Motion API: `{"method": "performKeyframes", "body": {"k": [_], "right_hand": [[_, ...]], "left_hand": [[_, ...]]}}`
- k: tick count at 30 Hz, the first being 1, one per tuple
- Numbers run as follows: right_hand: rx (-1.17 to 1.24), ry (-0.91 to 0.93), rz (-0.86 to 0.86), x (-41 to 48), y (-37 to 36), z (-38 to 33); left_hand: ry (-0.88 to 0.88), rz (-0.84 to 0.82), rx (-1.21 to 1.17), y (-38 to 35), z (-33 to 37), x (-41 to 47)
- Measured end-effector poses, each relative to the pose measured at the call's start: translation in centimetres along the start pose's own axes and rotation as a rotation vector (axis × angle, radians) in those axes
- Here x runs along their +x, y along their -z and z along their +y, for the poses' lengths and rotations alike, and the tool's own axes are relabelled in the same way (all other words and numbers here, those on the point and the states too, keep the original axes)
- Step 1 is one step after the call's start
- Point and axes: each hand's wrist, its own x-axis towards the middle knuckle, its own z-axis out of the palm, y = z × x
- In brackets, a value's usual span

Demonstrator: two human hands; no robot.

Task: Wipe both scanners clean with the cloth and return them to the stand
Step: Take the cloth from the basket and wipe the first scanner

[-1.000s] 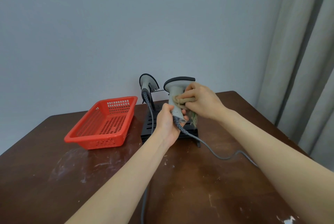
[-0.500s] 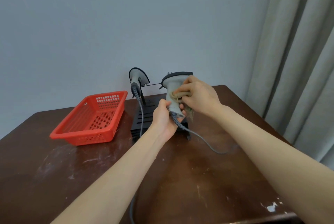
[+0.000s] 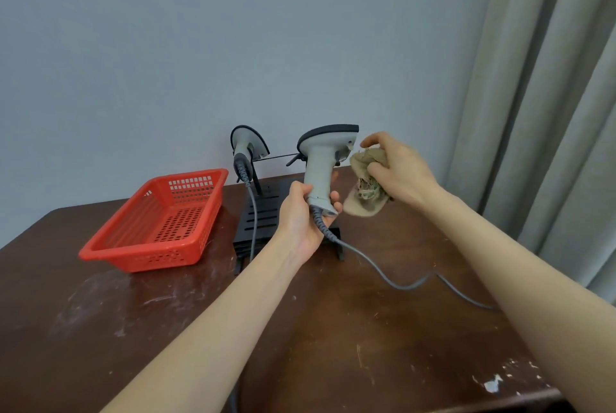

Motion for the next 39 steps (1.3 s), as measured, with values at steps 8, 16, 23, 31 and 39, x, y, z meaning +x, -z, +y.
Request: {"method": "performKeyframes", "body": {"k": [8,16,23,31,39], "right_hand": [[0.102,0.099,-0.053,-1.5,-1.8,-2.7],[-0.008,0.138,-0.014,-0.7,-2.6,-2.4],[0.03,0.285,-0.18,-1.5,-2.3,-2.5],[-0.088,0.14,0.057,1.3,-1.7,-3.1],[-0.108,0.277,-0.149,0.8,-1.5,-4.3]], "left_hand": [[0.014,0.084,0.047,0.2,-1.0,0.3],[0.017,0.054,0.017,-0.2,-1.7,-0.3],[-0.009,0.037,0.068,0.7,-1.7,-0.2],[-0.055,0.014,0.144,0.1,-1.6,-0.6],[-0.083,0.048,0.137,0.4,-1.5,-0.8]]}}
